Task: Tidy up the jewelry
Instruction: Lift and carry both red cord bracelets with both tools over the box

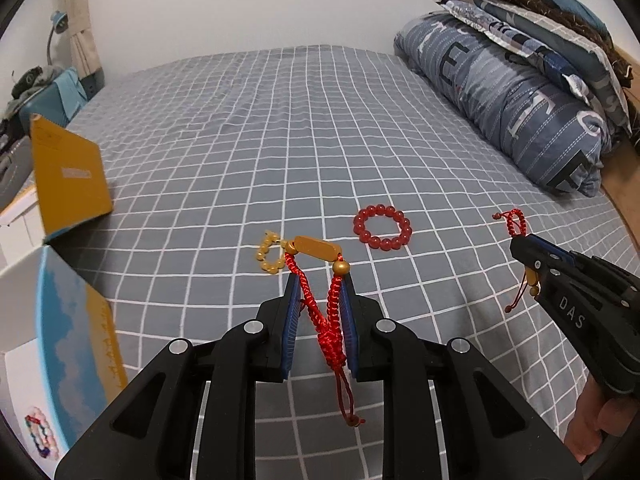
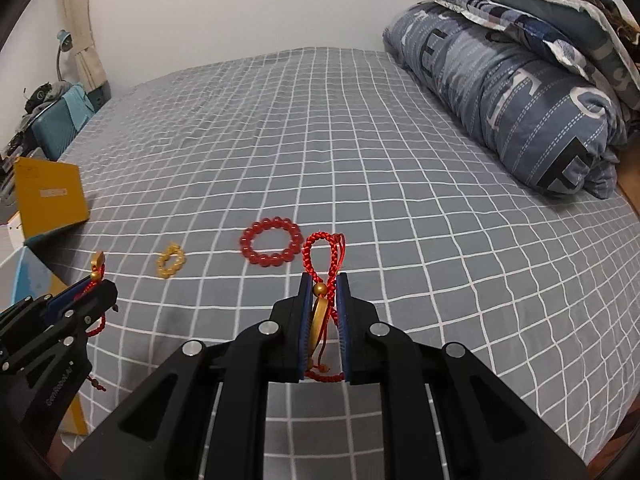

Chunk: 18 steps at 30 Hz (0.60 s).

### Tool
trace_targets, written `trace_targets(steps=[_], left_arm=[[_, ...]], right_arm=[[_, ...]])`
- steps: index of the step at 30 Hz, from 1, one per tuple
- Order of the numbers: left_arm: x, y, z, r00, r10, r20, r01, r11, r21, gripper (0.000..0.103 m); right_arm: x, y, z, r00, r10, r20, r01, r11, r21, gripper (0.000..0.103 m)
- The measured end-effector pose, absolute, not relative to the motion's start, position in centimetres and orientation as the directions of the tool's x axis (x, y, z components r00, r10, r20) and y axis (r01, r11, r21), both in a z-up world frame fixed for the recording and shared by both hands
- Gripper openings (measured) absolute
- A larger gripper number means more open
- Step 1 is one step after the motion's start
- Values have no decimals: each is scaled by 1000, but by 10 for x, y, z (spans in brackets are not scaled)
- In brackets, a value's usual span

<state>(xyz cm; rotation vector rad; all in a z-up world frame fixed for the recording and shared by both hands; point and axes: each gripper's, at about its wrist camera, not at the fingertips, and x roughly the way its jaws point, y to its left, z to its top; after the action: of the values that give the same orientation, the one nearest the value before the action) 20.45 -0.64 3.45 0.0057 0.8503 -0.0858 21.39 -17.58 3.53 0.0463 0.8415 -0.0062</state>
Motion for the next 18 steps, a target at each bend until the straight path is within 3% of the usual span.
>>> trace_targets(steps=[18], left_arm=[[149,55,79,700,9,-714,-26,1000,-12,19]], right_arm=[[175,-108,76,695,79,-714,-72,997,40,11]])
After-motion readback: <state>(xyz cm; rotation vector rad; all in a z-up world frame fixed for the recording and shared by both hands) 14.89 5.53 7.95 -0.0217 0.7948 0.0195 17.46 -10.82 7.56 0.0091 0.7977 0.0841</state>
